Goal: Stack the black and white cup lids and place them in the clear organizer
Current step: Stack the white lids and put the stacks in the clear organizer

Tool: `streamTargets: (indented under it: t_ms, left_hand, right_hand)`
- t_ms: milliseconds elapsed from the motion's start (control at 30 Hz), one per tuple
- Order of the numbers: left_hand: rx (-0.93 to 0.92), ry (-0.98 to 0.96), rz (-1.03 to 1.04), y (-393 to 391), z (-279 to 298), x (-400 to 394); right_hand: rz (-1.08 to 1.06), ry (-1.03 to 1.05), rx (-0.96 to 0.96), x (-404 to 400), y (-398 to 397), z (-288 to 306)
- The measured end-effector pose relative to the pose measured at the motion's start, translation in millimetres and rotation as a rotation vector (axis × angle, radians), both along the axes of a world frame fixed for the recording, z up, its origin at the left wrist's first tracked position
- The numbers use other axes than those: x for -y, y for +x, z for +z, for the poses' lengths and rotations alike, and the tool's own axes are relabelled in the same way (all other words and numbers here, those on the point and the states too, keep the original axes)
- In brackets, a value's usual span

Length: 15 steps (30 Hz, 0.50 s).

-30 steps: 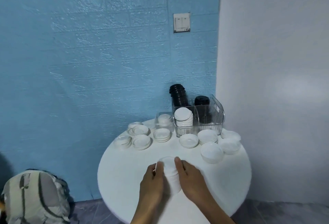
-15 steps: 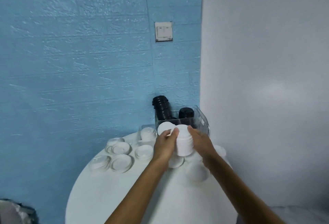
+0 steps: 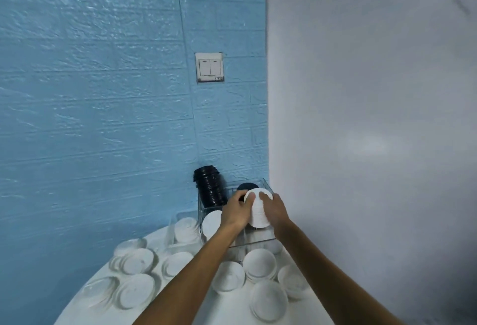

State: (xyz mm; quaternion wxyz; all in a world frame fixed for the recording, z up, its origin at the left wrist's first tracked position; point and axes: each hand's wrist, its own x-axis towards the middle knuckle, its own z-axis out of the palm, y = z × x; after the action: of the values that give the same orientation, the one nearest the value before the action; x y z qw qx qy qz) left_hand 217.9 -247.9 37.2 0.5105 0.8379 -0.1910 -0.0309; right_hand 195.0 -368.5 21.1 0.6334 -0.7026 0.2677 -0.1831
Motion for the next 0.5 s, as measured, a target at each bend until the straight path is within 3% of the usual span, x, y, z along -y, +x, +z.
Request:
streamTargets:
  t_ms: [300, 500]
  left_hand:
    - [0.157, 0.3, 0.016, 17, 0, 7]
    - [0.261, 0.212, 0.1, 18, 8, -3]
  right_hand:
    - [-0.002, -0.016, -0.076, 4, 19, -21]
    - [0.07, -0.105, -0.214, 11, 32, -34]
